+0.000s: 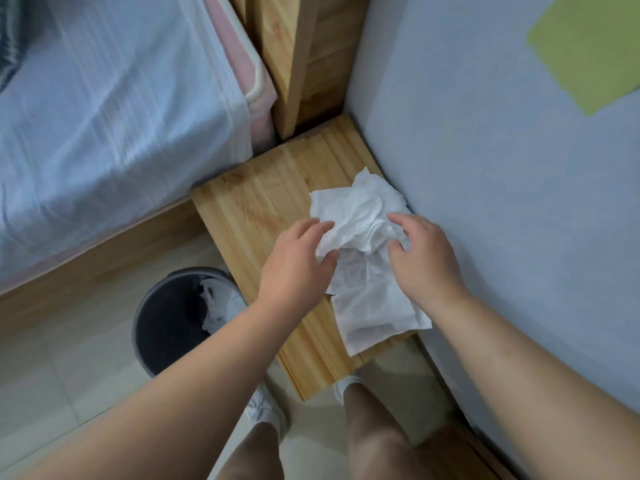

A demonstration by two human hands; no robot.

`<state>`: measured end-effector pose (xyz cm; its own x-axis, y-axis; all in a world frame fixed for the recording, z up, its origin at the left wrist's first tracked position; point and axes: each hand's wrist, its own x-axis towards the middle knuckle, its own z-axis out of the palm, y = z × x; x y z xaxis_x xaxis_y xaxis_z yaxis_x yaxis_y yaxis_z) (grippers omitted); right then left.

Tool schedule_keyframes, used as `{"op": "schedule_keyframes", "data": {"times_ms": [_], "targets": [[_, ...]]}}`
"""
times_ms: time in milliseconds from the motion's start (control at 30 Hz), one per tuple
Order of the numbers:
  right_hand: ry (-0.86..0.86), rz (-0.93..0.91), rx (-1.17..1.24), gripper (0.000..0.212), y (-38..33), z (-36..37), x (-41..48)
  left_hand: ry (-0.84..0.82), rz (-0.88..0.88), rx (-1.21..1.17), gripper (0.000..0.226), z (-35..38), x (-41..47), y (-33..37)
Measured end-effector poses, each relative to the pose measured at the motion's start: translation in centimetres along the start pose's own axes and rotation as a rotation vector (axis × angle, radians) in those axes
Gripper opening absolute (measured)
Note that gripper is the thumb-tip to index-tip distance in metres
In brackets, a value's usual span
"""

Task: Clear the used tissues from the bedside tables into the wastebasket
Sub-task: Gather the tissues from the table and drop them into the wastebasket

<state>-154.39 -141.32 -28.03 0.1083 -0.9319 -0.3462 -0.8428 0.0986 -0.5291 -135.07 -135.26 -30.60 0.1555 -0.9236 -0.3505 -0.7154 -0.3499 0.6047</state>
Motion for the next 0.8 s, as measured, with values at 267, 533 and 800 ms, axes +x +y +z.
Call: {"op": "schedule_keyframes", "data": {"times_ms": [267, 533, 800], "targets": [[-0.21, -0.086, -0.18, 0.067, 1.2, 2.9, 4.2, -0.069, 0.082, 0.361, 0.048, 2.3, 3.8, 0.4], [-0.171, -0.041, -0.191, 0.041, 0.9, 3.0, 5.2, 0.045, -0.243, -0.152, 0.008, 0.4, 2.7, -1.8], [-0.036, -0.122, -0.13, 0.031, -2.4, -0.3, 3.4, 0.208, -0.465, -0.639, 0.013, -4.1, -1.1, -2.6]]}}
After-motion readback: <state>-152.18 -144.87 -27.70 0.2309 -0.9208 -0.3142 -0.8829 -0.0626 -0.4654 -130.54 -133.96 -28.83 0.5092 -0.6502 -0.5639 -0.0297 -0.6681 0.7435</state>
